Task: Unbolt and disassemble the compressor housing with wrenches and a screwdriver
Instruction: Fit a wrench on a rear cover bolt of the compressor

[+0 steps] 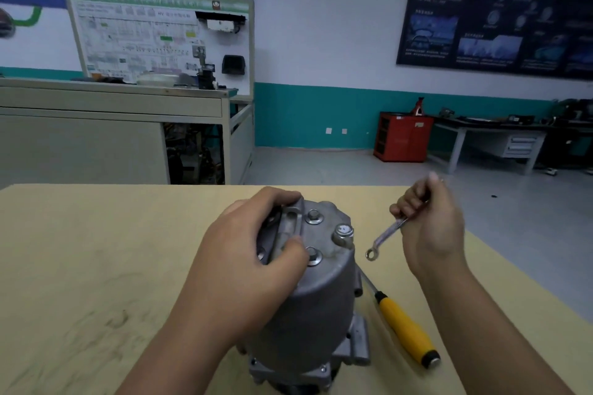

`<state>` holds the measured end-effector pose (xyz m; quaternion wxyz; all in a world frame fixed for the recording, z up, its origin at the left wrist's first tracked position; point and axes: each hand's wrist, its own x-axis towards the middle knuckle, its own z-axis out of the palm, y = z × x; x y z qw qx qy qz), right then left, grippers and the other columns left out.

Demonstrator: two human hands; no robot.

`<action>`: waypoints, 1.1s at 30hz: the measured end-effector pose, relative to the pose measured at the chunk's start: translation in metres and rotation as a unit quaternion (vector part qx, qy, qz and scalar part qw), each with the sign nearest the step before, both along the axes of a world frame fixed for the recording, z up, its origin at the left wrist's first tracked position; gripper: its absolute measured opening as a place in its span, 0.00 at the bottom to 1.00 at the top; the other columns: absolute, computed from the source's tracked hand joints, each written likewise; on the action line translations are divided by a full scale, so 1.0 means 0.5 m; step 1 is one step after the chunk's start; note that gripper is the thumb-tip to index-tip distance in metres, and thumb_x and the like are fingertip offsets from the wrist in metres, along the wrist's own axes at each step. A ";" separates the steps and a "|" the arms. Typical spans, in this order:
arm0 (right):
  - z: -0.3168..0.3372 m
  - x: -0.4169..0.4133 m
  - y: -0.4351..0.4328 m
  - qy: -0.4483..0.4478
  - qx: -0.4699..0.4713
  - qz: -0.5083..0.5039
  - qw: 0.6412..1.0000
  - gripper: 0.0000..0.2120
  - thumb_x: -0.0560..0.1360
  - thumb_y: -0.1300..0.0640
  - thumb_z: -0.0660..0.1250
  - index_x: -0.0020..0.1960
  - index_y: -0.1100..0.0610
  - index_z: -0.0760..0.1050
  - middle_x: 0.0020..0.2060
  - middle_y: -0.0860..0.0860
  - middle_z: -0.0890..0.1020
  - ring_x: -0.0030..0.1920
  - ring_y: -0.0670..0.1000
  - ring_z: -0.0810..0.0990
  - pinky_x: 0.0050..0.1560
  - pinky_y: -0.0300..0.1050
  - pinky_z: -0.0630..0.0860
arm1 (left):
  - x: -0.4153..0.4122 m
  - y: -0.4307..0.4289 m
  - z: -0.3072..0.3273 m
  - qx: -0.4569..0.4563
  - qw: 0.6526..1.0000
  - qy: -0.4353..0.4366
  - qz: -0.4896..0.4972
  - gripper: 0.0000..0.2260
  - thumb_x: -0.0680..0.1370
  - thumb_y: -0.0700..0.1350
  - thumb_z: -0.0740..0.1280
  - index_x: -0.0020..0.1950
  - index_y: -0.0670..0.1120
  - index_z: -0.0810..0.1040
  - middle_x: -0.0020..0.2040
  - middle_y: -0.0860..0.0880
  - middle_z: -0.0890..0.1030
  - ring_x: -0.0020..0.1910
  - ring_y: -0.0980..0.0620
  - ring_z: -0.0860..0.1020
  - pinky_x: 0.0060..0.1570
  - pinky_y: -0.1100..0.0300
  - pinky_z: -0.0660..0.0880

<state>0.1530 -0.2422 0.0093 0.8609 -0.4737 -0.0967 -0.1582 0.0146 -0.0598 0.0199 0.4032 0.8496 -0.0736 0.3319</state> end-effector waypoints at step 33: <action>-0.210 -0.157 -0.012 0.000 -0.844 -0.068 0.533 0.15 0.80 0.50 0.55 0.63 0.46 0.73 0.61 0.50 0.71 0.67 0.52 0.64 0.59 0.46 0.61 | 0.025 -0.045 0.008 0.014 0.993 0.024 0.112 0.21 0.65 0.57 0.56 0.56 0.57 0.75 0.44 0.58 0.73 0.49 0.52 0.74 0.46 0.56 0.71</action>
